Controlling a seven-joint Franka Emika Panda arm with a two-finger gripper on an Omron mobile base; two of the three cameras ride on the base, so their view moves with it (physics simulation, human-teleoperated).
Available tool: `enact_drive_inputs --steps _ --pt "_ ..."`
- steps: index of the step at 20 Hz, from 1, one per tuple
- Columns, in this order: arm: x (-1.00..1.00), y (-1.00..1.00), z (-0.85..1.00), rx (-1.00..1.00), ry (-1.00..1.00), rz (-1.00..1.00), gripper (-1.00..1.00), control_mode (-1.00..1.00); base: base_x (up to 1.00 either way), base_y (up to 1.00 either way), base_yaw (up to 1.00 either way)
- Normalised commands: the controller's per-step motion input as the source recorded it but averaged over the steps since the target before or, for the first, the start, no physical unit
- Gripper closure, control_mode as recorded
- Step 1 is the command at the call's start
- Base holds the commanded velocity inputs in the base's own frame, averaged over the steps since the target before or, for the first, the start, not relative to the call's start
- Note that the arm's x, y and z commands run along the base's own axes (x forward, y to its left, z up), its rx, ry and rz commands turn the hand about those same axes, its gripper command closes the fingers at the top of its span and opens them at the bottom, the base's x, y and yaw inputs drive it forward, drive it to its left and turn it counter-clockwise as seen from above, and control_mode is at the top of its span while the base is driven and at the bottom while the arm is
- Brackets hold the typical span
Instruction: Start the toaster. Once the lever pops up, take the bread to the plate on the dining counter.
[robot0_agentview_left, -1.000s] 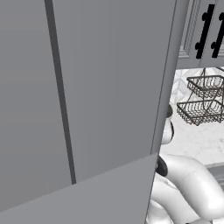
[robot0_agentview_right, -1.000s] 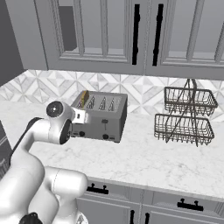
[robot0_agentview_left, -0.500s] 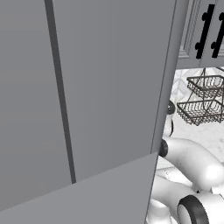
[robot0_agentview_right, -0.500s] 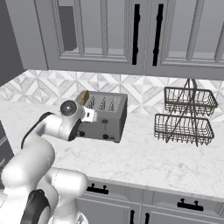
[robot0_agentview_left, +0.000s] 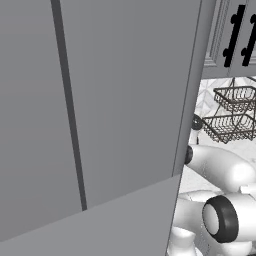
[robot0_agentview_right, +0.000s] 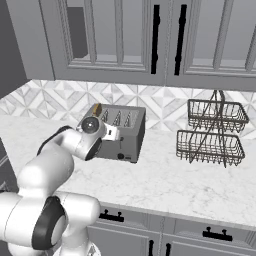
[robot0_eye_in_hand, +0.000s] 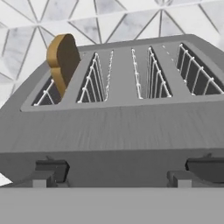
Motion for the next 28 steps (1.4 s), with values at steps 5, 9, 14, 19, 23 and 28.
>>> enact_drive_inputs --steps 5,9,14,19,23,28 --pt "0.23 0.00 -0.07 0.00 0.00 0.00 -1.00 -1.00 0.00 0.00 0.00" --pt "0.04 0.00 -0.12 0.00 0.00 0.00 -1.00 -1.00 0.00 0.00 0.00" --pt "0.00 0.00 -0.09 0.00 0.00 0.00 -1.00 -1.00 0.00 0.00 0.00" --pt "0.00 0.00 -0.14 0.00 0.01 0.00 -1.00 -1.00 0.00 0.00 0.00" --pt "0.00 0.04 0.00 0.00 0.00 0.00 -1.00 -1.00 0.00 0.00 0.00" --pt "0.00 0.13 0.00 0.00 0.00 0.00 -1.00 -1.00 0.00 0.00 0.00"
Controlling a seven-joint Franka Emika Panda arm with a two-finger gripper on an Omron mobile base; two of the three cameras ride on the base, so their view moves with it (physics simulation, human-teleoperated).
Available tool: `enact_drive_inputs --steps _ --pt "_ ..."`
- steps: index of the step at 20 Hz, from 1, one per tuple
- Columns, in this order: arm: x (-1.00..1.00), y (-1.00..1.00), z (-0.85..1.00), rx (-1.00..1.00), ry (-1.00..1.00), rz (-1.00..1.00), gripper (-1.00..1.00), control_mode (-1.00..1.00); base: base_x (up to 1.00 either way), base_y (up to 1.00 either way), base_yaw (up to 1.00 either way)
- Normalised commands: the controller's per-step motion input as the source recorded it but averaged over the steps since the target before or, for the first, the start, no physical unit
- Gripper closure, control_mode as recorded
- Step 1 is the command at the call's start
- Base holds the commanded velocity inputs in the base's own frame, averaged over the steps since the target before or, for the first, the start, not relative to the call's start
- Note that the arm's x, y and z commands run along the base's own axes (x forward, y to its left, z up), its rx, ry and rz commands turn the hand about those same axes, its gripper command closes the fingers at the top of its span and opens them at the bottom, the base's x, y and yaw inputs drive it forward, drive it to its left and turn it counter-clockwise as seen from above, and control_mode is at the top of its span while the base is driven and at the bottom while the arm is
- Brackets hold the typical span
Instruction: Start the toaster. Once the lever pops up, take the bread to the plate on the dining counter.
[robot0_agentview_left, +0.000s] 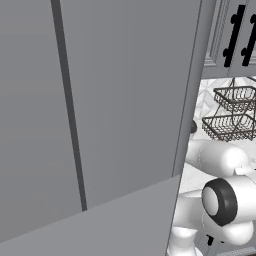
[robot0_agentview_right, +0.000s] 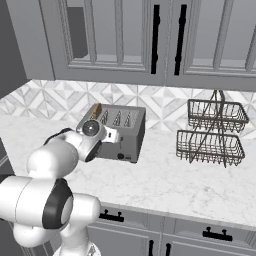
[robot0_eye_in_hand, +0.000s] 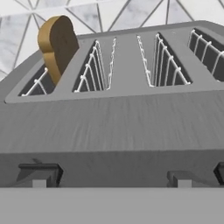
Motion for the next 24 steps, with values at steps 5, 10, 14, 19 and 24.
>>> enact_drive_inputs --steps 5,10,14,19,24 --pt "0.00 0.19 0.00 0.00 0.00 0.00 -1.00 -1.00 0.00 0.00 0.00" --pt "0.00 0.07 -0.01 0.00 0.00 0.00 -1.00 -1.00 0.00 0.00 0.00" --pt "0.02 0.00 -0.05 0.00 0.00 0.00 -1.00 -1.00 0.00 0.00 0.00" --pt "0.00 0.00 -0.15 0.00 0.00 0.00 -1.00 -1.00 0.00 0.00 0.00" --pt "0.00 0.00 -0.16 0.00 0.00 0.00 -1.00 -1.00 0.00 0.00 0.00"
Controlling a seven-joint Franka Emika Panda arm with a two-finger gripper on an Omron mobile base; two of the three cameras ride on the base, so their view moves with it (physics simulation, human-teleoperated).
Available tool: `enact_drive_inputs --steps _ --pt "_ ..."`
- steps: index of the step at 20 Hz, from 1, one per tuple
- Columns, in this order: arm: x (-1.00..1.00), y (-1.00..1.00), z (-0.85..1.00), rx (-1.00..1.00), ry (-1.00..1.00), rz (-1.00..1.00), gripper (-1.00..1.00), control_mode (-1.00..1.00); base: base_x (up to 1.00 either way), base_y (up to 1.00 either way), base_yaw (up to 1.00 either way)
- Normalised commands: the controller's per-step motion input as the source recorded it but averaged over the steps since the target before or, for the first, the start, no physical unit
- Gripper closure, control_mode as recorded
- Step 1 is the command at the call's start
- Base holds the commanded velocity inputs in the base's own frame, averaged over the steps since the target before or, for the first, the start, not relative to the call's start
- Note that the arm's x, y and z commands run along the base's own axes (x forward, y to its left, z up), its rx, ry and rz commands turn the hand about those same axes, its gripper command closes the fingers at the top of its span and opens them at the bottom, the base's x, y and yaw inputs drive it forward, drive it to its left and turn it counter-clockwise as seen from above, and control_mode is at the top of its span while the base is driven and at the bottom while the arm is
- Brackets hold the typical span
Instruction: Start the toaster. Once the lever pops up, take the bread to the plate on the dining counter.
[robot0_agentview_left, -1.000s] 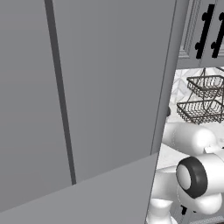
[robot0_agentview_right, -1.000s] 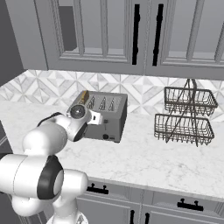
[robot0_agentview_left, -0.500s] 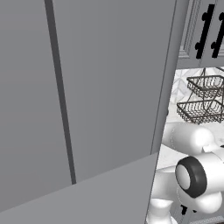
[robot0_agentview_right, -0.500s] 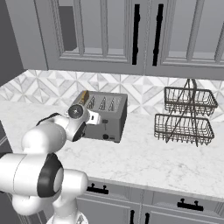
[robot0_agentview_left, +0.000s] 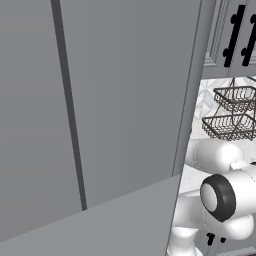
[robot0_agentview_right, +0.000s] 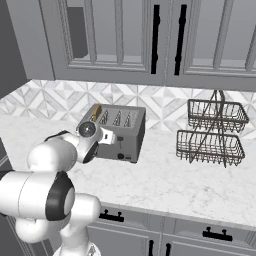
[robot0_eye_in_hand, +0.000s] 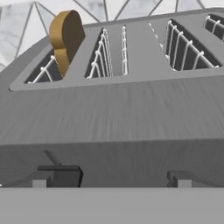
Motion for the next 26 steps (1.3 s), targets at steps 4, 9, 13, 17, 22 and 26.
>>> enact_drive_inputs --steps 4,9,13,17,22,26 --pt "0.00 0.00 -0.11 0.00 0.00 0.00 -1.00 -1.00 0.00 0.00 0.00" --pt "-0.02 0.00 -0.22 0.00 0.00 0.00 -1.00 -1.00 0.00 0.00 0.00" --pt "-0.02 0.00 -0.36 0.00 0.00 0.00 -1.00 -1.00 0.00 0.00 0.00" --pt "-0.03 0.00 -0.35 0.00 0.00 0.00 -1.00 -1.00 0.00 0.00 0.00" --pt "-0.02 0.00 -0.32 0.00 0.00 0.00 -1.00 -1.00 0.00 0.00 0.00" --pt "0.00 0.00 -0.22 0.00 0.00 0.00 -1.00 -1.00 0.00 0.00 0.00"
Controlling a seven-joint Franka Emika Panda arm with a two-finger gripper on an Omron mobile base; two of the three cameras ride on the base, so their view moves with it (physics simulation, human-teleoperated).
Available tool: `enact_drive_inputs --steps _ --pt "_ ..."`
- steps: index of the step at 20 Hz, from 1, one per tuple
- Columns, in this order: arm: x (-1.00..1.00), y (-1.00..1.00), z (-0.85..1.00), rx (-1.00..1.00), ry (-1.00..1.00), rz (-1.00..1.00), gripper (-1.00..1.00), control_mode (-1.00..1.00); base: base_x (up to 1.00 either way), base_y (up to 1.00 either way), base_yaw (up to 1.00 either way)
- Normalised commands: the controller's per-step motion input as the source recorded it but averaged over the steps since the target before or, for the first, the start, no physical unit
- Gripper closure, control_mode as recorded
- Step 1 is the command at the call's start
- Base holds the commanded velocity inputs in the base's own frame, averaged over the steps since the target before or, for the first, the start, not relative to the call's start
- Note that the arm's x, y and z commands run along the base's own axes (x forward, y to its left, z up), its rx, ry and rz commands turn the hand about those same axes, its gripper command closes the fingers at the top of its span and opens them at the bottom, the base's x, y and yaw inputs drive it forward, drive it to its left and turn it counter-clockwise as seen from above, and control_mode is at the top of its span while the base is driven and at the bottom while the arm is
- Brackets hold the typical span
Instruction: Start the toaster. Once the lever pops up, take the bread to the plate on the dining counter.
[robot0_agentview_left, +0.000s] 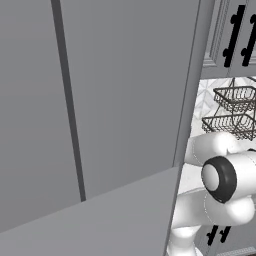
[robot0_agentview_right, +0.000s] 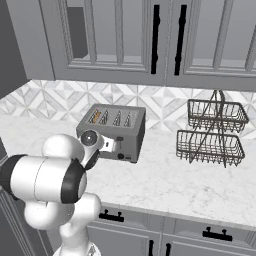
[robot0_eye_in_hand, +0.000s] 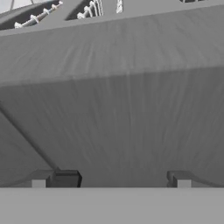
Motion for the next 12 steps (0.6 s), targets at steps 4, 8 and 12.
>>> enact_drive_inputs --steps 4,8,12 --pt "0.00 0.00 -0.16 0.00 0.00 0.00 -1.00 -1.00 0.00 0.00 0.00" --pt "-0.01 0.00 -0.01 0.00 -0.02 0.00 -1.00 -1.00 0.00 0.00 0.00" --pt "-0.15 0.00 0.13 0.00 0.00 0.00 -1.00 -1.00 0.00 0.00 0.00"
